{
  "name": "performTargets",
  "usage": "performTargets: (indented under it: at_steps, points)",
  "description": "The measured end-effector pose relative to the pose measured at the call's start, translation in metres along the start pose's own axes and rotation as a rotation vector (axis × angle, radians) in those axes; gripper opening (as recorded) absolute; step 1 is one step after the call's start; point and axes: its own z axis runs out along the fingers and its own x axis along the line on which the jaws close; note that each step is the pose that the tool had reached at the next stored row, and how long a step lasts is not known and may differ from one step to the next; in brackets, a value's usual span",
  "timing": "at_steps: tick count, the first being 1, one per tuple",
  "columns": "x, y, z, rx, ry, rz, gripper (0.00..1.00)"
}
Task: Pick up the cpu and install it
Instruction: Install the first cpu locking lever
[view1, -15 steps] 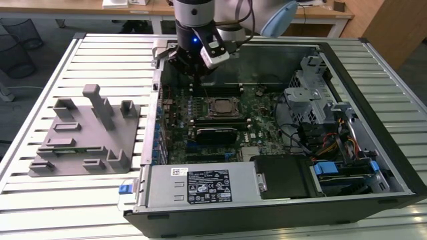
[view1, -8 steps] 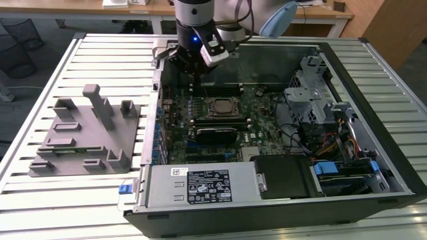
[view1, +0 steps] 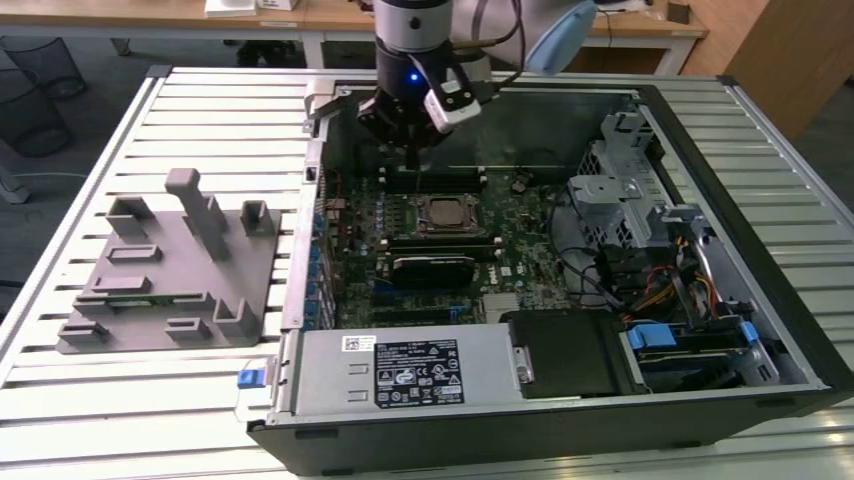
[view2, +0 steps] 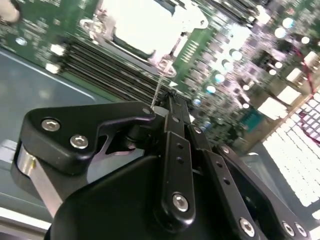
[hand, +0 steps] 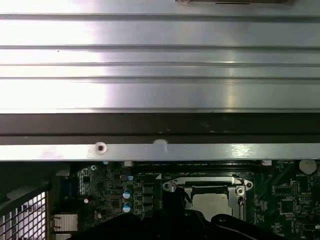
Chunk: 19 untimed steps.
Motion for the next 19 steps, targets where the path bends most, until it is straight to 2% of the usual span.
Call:
performTargets:
  at_steps: [5, 8, 9, 10, 12, 13, 16, 19]
  points:
    - [-0.0148, 0.0005, 0.0005, 0.0002, 0.0003, 0.000, 0.11]
    - [-0.0171, 0.0005, 0.0010, -0.0002, 0.0000, 0.000, 0.11]
    - [-0.0177, 0.0004, 0.0013, -0.0034, 0.0004, 0.000, 0.11]
    - [-0.0180, 0.0003, 0.0016, -0.0160, 0.0008, 0.000, 0.11]
    - [-0.0186, -0.0001, 0.0022, -0.0477, 0.0016, 0.001, 0.11]
    - [-0.0190, -0.0008, 0.0028, -0.0572, 0.0017, 0.001, 0.11]
    - [-0.0196, -0.0036, 0.0060, -0.0677, 0.0018, 0.001, 0.11]
    - [-0.0206, -0.0045, 0.0087, -0.0680, 0.0020, 0.001, 0.11]
